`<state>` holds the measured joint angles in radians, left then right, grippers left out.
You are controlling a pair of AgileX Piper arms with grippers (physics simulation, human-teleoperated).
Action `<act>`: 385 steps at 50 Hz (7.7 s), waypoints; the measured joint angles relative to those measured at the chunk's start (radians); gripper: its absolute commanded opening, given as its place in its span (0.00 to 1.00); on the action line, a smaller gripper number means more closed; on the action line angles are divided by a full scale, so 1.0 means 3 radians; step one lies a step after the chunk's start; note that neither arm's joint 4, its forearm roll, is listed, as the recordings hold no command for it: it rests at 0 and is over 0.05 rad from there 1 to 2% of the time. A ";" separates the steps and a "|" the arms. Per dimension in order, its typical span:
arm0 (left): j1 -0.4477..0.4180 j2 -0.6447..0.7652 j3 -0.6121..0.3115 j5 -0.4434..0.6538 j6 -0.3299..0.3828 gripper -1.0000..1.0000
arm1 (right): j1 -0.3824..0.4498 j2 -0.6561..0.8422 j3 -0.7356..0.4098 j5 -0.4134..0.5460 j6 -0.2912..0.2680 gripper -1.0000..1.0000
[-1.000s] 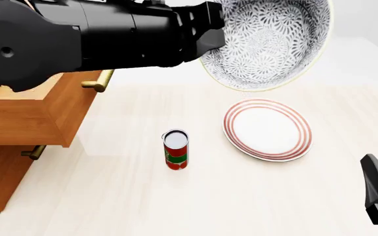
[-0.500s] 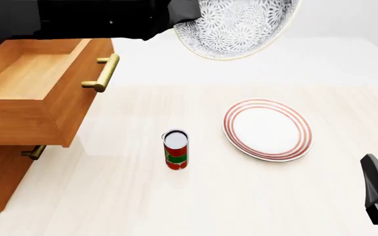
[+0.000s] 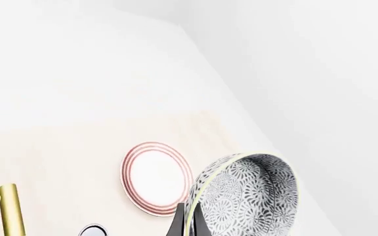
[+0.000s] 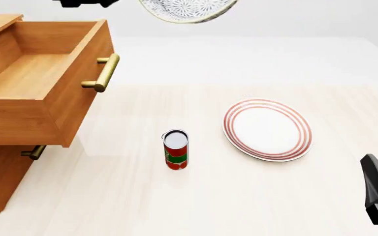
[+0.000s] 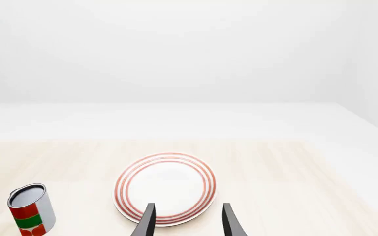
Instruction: Put the bowl in the top drawer of the cabinet.
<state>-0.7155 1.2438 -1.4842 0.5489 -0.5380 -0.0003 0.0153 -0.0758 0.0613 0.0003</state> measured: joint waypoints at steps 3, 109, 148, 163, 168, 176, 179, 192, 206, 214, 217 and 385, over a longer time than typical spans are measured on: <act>0.0051 -0.0024 -0.0030 0.0042 0.0010 0.00 | 0.0000 -0.0001 0.0000 0.0001 0.0000 1.00; 0.1881 -0.0653 0.0415 0.0326 0.0034 0.00 | 0.0000 -0.0001 0.0000 0.0001 0.0000 1.00; 0.2311 -0.0627 0.0570 0.0425 0.0101 0.00 | 0.0000 -0.0001 0.0000 0.0001 0.0000 1.00; 0.2404 -0.0573 0.0606 0.0422 0.0107 0.00 | 0.0000 -0.0001 0.0000 0.0002 0.0000 1.00; 0.2428 -0.0553 0.0637 0.0409 0.0112 0.00 | 0.0000 0.0000 0.0000 0.0001 0.0000 1.00; 0.2460 -0.0536 0.0708 0.0382 0.0114 0.00 | 0.0000 0.0001 0.0000 -0.0001 0.0000 1.00; 0.2472 -0.0534 0.0734 0.0375 0.0113 0.00 | 0.0000 0.0000 0.0000 0.0000 0.0000 1.00; 0.2528 -0.0520 0.0786 0.0371 0.0113 0.00 | 0.0000 0.0000 0.0000 0.0000 0.0000 1.00; 0.2566 -0.0455 0.0735 0.0399 0.0138 0.00 | 0.0000 0.0000 0.0000 0.0000 0.0000 1.00; 0.2581 -0.0396 0.0680 0.0416 0.0158 0.00 | 0.0000 0.0000 0.0000 0.0000 0.0000 1.00; 0.2587 -0.0373 0.0664 0.0419 0.0165 0.00 | 0.0000 -0.0001 0.0000 0.0001 0.0000 1.00; 0.2905 0.0116 0.1104 0.0009 0.0196 0.00 | 0.0000 0.0001 0.0000 -0.0001 0.0000 1.00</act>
<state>0.1560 1.2785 -1.1530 0.5516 -0.4794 -0.0003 0.0155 -0.0758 0.0611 0.0002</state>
